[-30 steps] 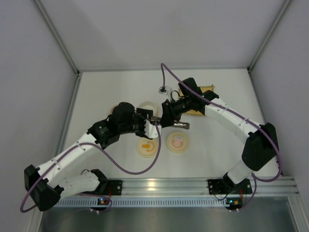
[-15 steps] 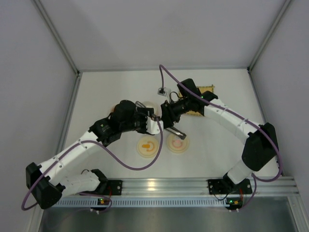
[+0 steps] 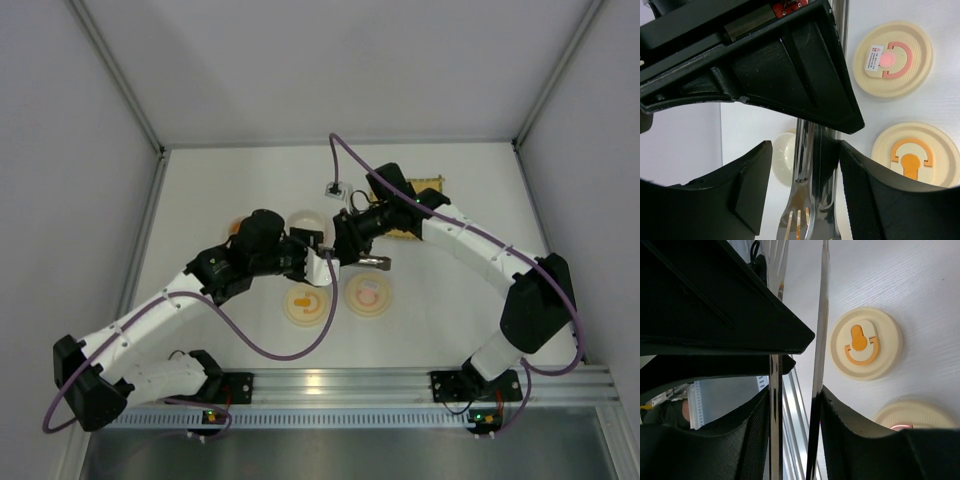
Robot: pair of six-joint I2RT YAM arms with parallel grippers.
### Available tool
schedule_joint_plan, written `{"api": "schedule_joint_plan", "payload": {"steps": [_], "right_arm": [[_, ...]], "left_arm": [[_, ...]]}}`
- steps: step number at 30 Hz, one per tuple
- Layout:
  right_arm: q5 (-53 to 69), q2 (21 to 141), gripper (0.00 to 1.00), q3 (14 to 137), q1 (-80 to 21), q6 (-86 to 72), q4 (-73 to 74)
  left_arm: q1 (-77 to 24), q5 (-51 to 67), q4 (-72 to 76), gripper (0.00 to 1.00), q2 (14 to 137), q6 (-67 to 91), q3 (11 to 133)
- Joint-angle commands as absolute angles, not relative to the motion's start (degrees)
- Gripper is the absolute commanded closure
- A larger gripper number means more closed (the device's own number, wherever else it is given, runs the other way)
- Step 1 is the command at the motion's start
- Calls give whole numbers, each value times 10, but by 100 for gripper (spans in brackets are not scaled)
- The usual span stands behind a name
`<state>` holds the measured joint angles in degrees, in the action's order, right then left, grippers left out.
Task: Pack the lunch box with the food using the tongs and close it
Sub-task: Adjust the clamp.
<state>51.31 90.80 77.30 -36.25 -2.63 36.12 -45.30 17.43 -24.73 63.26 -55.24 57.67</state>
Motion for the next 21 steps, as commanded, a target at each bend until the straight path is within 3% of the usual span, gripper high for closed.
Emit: {"api": "schedule_joint_plan", "payload": {"steps": [1, 9, 21], "right_arm": [[548, 914, 61, 798, -373, -24, 344], [564, 909, 62, 795, -381, -20, 342], [572, 903, 65, 788, -383, -12, 345]], "left_arm": [[-461, 172, -238, 39, 626, -574, 587], [-470, 167, -243, 41, 638, -572, 586], [-471, 169, -253, 53, 645, -560, 594]]}}
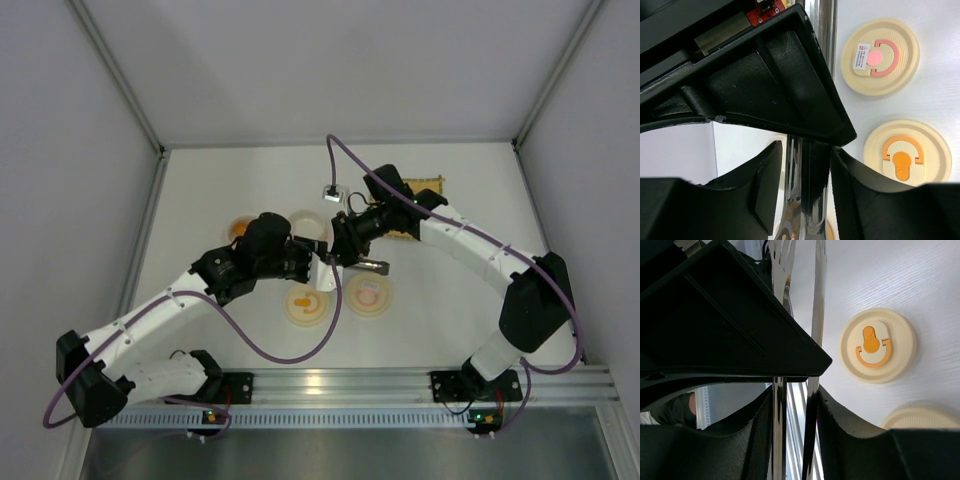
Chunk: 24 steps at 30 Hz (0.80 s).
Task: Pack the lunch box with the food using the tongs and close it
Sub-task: Adjust the clamp.
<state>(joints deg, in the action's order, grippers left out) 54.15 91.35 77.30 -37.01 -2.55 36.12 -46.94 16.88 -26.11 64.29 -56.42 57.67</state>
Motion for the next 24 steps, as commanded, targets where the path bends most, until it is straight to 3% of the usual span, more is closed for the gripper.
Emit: {"api": "schedule_joint_plan", "payload": {"steps": [1, 14, 18, 21, 24], "right_arm": [[571, 903, 65, 788, -385, -11, 347], [557, 901, 59, 789, -391, 18, 360], [555, 902, 58, 792, -392, 21, 364], [554, 902, 63, 792, -392, 21, 363], [550, 902, 68, 792, -392, 22, 364]], "left_arm": [[-471, 169, -254, 53, 645, -559, 595], [-471, 156, -259, 68, 648, -536, 604], [-471, 159, -262, 68, 645, -537, 603], [-471, 162, -264, 67, 644, -541, 599], [-471, 161, -258, 56, 638, -544, 593]]}}
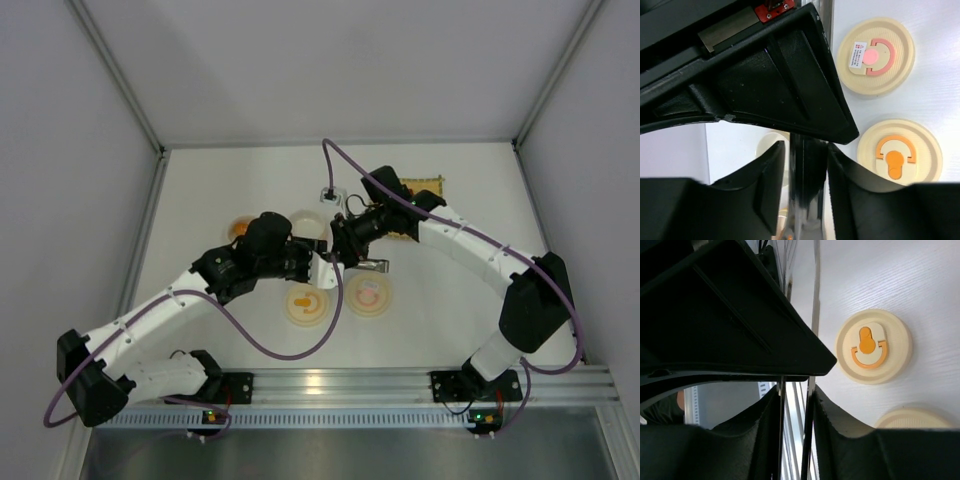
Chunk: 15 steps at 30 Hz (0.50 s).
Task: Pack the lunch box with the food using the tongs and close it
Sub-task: Adjust the clamp, then pick up the fake food from the plate.
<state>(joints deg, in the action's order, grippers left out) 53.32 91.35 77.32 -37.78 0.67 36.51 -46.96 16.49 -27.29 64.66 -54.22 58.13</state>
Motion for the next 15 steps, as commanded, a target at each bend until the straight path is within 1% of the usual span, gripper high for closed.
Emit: {"api": "schedule_joint_plan", "payload": {"steps": [1, 2, 3, 5, 7, 10, 12, 13, 15], "right_arm": [[548, 901, 72, 791, -392, 23, 364], [544, 901, 74, 791, -392, 23, 365], [542, 900, 74, 791, -392, 24, 365], [537, 899, 77, 791, -392, 25, 367], [529, 896, 80, 791, -392, 30, 372], [512, 887, 81, 792, -391, 35, 376], [496, 883, 82, 794, -389, 40, 386], [493, 883, 82, 795, -383, 44, 390], [482, 878, 82, 793, -373, 44, 393]], "left_arm": [[-471, 160, -251, 52, 636, -545, 592], [-471, 158, -251, 45, 632, -545, 592], [-471, 157, -251, 41, 632, -543, 593], [-471, 156, -265, 38, 629, -539, 601], [-471, 151, -279, 32, 619, -538, 613], [-471, 137, -307, 25, 595, -530, 628], [-471, 133, -313, 22, 575, -507, 636], [-471, 132, -315, 18, 554, -495, 645], [-471, 133, -326, 16, 536, -454, 657]]}}
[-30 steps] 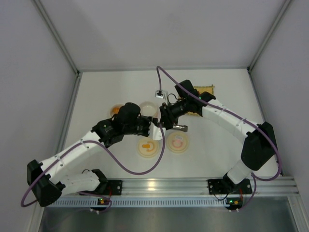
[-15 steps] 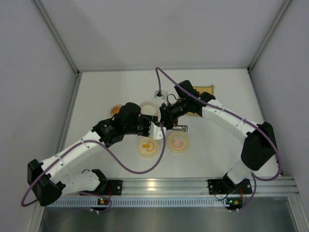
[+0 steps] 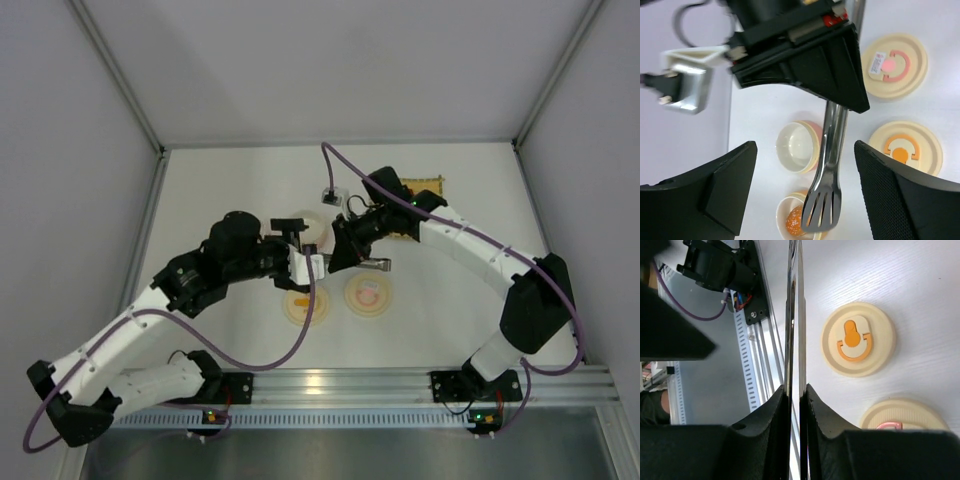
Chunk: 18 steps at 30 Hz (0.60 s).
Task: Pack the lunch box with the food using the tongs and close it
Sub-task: Pick up the fake food from the plate.
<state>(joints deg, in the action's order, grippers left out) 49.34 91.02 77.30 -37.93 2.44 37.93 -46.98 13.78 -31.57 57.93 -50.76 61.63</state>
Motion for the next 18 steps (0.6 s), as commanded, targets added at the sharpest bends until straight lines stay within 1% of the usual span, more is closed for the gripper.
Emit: {"api": "schedule_joint_plan", "payload": {"steps": [1, 2, 5, 8, 10, 13, 18], "right_arm": [[478, 877, 83, 790, -358, 45, 394], [468, 876, 83, 791, -349, 48, 403], [446, 866, 83, 793, -315, 61, 417], [425, 851, 83, 795, -272, 72, 429], [407, 842, 82, 800, -240, 82, 445], [359, 838, 82, 807, -198, 90, 470], [313, 817, 82, 808, -118, 123, 499]], "left_arm": [[-471, 128, -330, 15, 520, -438, 671], [-471, 123, -336, 10, 512, -407, 679], [-458, 108, -365, 6, 491, -344, 702], [-428, 93, -402, 2, 483, -274, 698], [-423, 79, -444, 2, 483, -244, 693], [-393, 64, -455, 2, 476, -179, 665], [-303, 66, -460, 2, 482, -111, 627]]}}
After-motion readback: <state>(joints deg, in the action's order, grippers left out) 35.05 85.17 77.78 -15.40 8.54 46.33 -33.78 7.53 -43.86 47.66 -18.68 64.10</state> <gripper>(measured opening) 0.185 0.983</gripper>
